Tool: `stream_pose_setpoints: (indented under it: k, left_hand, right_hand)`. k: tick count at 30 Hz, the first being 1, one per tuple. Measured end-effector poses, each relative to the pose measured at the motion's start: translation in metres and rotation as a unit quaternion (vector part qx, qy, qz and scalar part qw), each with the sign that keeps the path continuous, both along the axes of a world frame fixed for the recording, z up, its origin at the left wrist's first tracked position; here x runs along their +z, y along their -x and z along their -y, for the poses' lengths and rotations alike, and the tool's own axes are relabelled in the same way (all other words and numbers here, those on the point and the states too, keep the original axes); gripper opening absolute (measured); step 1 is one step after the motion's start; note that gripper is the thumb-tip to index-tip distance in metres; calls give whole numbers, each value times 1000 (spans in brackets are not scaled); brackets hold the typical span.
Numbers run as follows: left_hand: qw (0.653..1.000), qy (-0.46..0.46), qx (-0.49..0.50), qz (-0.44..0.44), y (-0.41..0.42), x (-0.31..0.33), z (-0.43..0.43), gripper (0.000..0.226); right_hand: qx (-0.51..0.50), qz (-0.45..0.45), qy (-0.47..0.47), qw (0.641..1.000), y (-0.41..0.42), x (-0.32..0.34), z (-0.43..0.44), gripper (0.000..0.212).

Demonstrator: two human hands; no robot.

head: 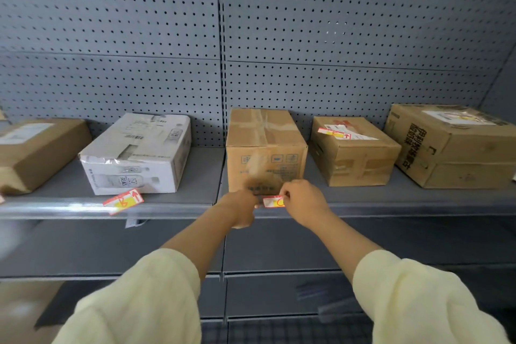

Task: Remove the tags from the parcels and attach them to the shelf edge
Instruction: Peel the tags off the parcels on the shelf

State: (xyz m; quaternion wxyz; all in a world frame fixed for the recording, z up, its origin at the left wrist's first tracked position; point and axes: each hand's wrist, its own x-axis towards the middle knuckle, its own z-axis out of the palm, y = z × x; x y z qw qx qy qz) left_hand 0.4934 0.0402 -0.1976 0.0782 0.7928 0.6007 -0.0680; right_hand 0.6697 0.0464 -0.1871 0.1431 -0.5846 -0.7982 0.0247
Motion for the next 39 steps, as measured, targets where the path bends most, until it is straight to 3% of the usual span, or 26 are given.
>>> stream_pose_setpoints:
  k: [7,13,19,26,39]
  left_hand:
    - [999,23,23,29,-2,-5,-3,44]
    - [997,37,33,58,-1,-5,-1,48]
    - [997,31,41,56,-2,-3,5,49]
    - [995,23,53,76,8,5,8,38]
    - [998,-16,-21,56,-28,54,-7,31]
  right_hand:
    - [36,38,-24,998,6,-5,0,22]
    - [40,-27,-44,998,8,-5,-6,22]
    - [69,9,30,997,12,-16,-9,33]
    - [70,-27,12,997,18,-13,-14,42]
    - [49,35,-24,998,-25,14,-5,26]
